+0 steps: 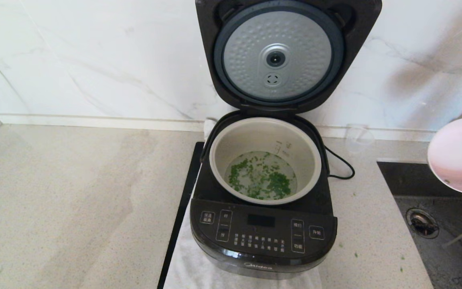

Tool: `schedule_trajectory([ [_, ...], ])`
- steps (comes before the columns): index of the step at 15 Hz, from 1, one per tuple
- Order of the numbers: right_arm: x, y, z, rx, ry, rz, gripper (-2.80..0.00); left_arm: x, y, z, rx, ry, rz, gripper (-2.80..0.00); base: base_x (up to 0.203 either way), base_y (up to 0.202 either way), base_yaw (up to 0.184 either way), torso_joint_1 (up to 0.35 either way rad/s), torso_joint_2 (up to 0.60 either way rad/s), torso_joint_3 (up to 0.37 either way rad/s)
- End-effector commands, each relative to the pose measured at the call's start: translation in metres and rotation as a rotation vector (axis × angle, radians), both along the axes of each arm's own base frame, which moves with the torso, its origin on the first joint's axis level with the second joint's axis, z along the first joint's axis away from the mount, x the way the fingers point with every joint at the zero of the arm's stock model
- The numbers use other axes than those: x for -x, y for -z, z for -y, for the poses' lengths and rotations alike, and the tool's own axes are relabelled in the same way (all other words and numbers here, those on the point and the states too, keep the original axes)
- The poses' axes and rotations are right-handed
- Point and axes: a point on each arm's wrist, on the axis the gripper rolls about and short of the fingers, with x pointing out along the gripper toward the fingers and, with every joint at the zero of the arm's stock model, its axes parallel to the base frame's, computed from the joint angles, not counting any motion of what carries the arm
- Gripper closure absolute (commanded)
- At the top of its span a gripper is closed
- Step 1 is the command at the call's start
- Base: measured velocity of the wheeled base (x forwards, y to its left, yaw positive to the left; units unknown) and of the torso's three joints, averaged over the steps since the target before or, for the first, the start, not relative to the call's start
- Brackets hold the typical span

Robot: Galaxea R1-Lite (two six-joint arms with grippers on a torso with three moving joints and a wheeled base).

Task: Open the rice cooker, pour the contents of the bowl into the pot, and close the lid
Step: Fill a bowl with water from the tap

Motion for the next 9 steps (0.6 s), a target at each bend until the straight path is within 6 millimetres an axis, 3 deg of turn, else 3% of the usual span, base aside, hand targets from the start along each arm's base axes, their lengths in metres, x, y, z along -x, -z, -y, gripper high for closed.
schedule_trajectory([
  [1,-0.003,0.014,0.051,-0.142,0.114,-0.063,0.00,0.000,0.000,0.000,0.000,0.000,0.000,0.00,0.000,0.000,0.000,0.000,0.00,0.000],
  [5,-0.028,0.061,0.140,-0.419,0.225,-0.202,0.00,0.000,0.000,0.000,0.000,0.000,0.000,0.00,0.000,0.000,0.000,0.000,0.00,0.000],
  [9,-0.032,0.097,0.202,-0.572,0.317,-0.244,0.00,0.000,0.000,0.000,0.000,0.000,0.000,0.00,0.000,0.000,0.000,0.000,0.00,0.000],
])
